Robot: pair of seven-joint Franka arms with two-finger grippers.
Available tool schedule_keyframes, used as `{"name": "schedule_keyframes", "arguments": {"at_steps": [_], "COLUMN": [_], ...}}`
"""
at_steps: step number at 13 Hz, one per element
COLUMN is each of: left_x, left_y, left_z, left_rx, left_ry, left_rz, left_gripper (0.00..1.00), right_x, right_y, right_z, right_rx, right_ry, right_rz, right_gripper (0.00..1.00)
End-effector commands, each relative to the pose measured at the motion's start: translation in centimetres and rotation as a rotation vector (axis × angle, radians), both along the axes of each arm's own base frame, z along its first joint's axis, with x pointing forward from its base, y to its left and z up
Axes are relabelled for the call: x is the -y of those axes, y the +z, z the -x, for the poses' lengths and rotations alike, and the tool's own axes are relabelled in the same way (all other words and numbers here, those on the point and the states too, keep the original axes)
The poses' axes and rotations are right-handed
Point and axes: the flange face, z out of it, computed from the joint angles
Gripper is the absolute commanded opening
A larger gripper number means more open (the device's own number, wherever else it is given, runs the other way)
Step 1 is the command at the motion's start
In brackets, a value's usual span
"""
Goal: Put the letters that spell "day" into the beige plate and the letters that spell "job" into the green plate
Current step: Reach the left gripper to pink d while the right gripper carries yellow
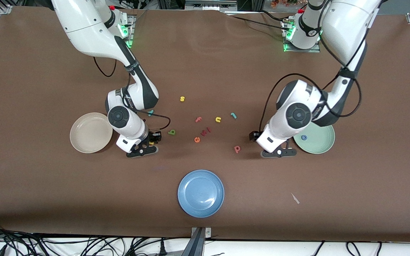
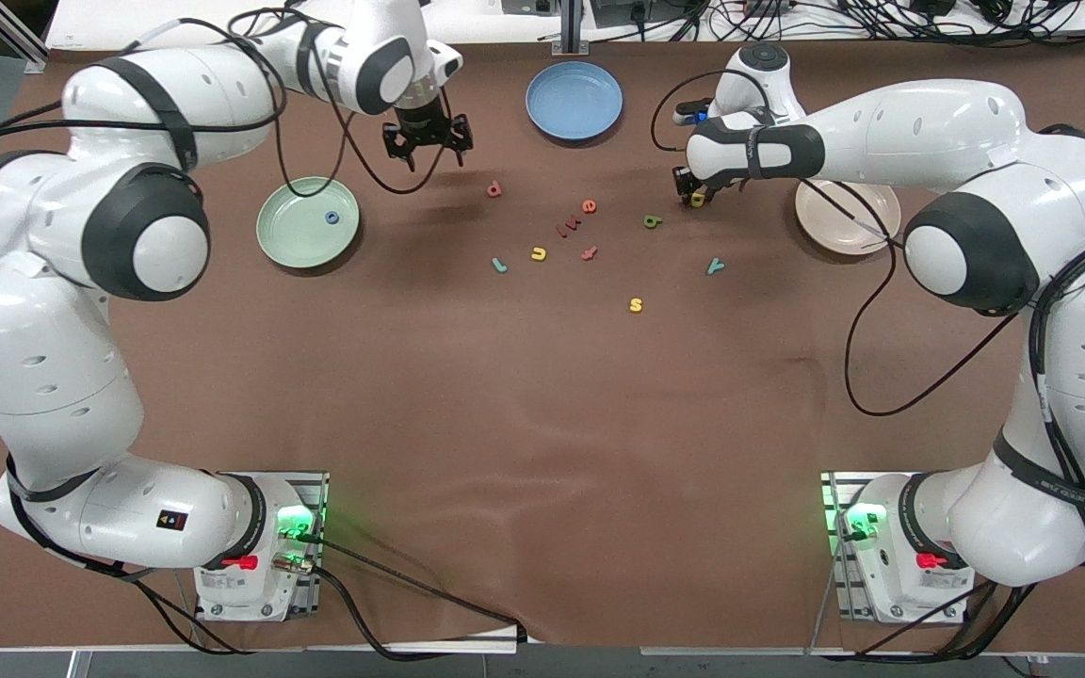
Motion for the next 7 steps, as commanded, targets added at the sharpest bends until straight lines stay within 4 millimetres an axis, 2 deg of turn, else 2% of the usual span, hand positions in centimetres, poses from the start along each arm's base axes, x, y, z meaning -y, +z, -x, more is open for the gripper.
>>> {"name": "schedule_keyframes", "arguments": {"at_steps": [1,2,4,6,7], "left_x": [2.9,4.1,6.5,7.7,7.3], "left_y": [-1.6,-2.4,-4.1,-6.2,-6.8], "left_z": [-2.2,-2.3,-2.3,-2.2,-2.4], "left_rx": [0.014,0.012,0.021,0.050,0.055], "left_ry": [0.110,0.141,0.188,0.235,0.256], "left_rz": [0.012,0.015,0.023,0.040,0.039], "left_gripper": [0.86,0.85,0.82,0.78,0.75], "right_x": [-0.2,-0.2,-0.2,-0.2,-0.2], "right_y": [-0.4,-0.5,-0.5,-0.7,-0.7], "right_z": [0.2,0.2,0.2,0.2,0.2], "right_rx": [0.006,0.004,0.004,0.001,0.001], "right_ry": [0.008,0.003,0.002,-0.001,-0.001], "right_rz": [-0.003,-0.002,-0.002,-0.001,-0.001], "right_gripper": [0.34,0.29,0.27,0.23,0.20]}}
